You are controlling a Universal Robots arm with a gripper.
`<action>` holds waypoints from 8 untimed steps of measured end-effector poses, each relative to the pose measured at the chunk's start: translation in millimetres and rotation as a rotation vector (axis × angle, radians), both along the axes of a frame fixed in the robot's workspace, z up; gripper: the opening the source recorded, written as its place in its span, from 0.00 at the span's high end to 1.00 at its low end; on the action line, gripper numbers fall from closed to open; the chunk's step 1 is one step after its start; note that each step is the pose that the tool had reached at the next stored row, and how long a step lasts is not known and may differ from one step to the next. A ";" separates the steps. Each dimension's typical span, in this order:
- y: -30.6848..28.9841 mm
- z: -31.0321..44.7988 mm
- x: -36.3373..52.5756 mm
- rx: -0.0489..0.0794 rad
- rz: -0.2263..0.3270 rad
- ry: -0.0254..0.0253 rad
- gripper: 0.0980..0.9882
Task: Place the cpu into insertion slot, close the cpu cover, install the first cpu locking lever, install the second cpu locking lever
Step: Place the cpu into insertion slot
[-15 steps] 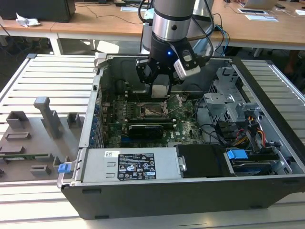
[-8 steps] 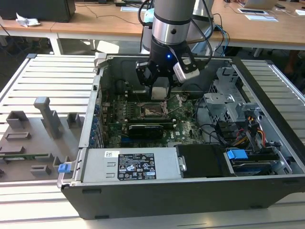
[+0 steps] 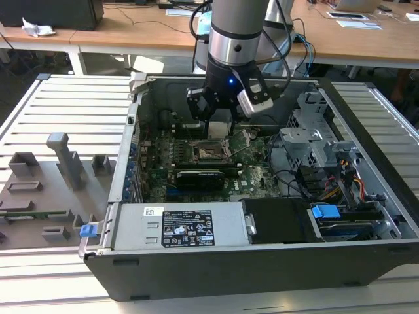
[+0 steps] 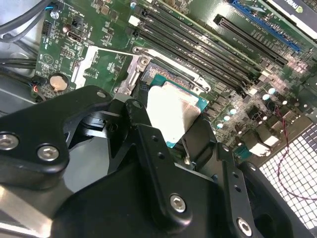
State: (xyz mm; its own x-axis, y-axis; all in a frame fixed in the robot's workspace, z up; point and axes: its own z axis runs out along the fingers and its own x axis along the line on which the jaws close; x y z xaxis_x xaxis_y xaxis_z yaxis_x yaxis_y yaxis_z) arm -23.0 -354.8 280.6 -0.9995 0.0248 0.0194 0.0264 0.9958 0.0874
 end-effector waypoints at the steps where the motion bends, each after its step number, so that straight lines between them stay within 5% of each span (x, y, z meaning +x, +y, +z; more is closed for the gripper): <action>1: 0.0 -1.1 0.0 0.000 0.000 0.0000 0.50; 8: 0.0 -7.2 0.0 0.000 0.000 0.0000 0.50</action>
